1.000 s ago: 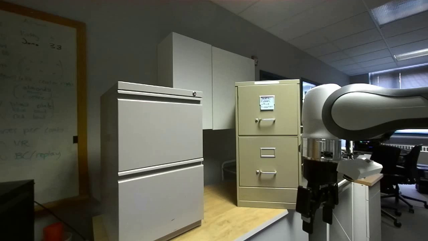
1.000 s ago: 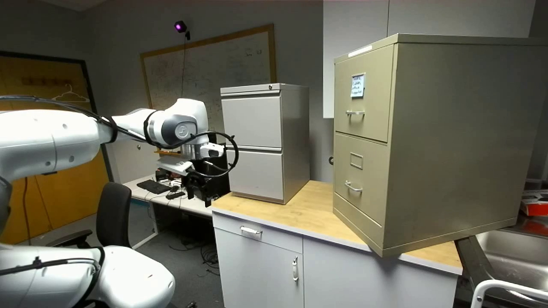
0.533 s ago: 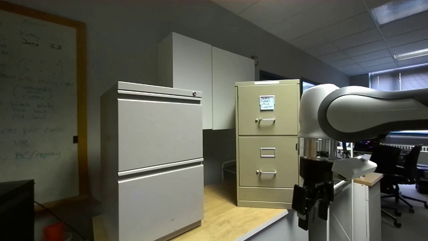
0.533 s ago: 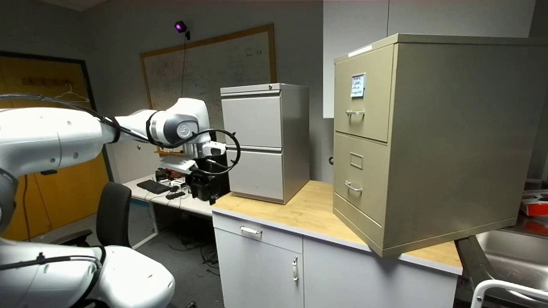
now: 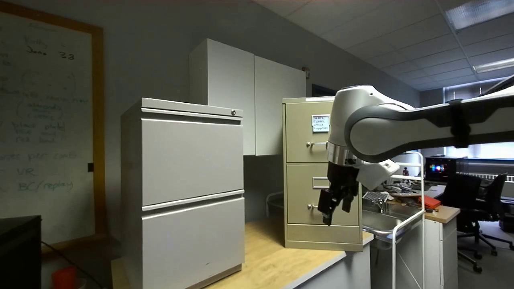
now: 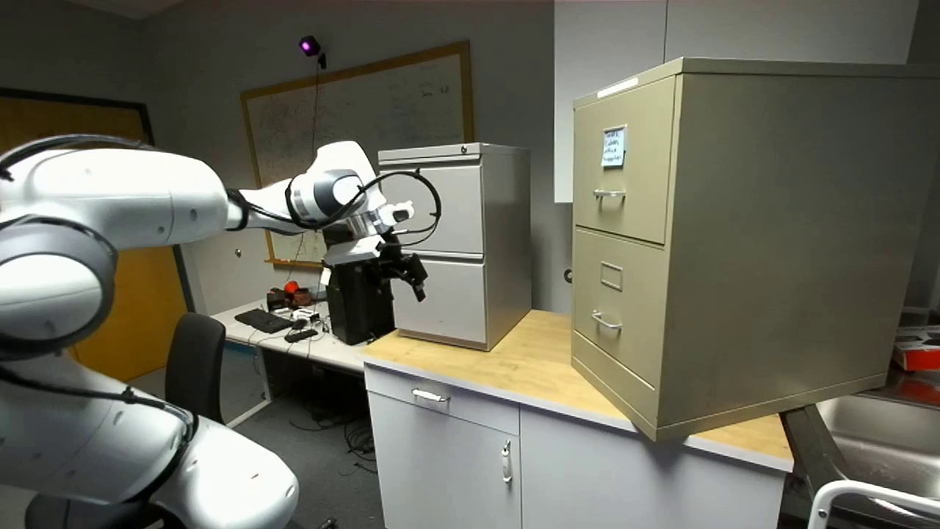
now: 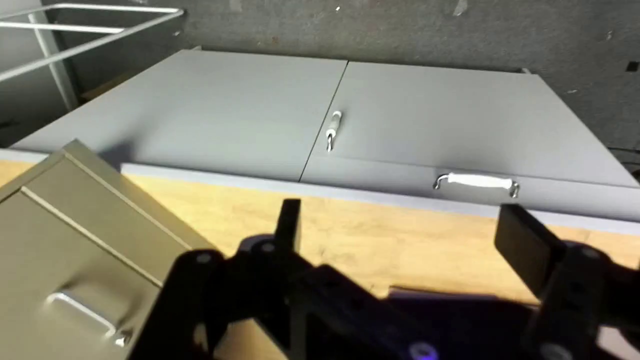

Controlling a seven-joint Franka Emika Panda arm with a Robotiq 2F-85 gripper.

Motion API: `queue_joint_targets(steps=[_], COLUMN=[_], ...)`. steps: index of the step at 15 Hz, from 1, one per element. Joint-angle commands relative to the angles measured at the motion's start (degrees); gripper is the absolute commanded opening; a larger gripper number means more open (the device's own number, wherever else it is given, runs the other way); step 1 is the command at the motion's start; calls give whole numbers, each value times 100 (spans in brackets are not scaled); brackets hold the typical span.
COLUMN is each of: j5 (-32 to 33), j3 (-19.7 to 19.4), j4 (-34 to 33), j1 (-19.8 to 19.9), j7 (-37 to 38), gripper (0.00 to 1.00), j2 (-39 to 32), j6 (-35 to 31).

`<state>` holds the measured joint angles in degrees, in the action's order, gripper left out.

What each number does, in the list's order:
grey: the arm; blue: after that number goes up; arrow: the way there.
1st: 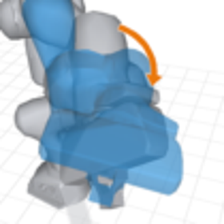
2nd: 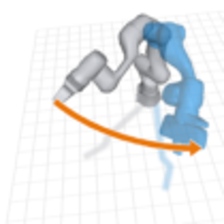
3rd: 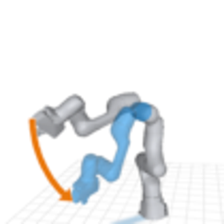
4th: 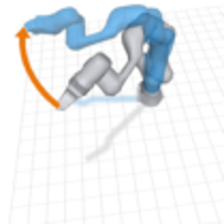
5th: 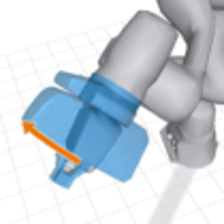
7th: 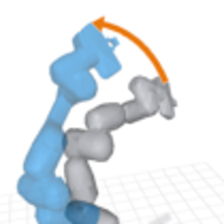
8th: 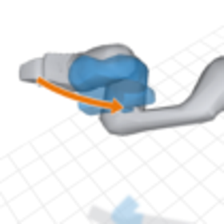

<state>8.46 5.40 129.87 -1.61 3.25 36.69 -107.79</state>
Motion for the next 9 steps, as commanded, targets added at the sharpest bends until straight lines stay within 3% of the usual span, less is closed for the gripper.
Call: queue_joint_targets(steps=[1,9], j5=[468,1103], j3=[-158,-792], j4=[-1274,-3781], j1=[161,492], j7=[-481,-1920], gripper=[100,100], j2=[-1337,-3643], j6=[-174,-240])
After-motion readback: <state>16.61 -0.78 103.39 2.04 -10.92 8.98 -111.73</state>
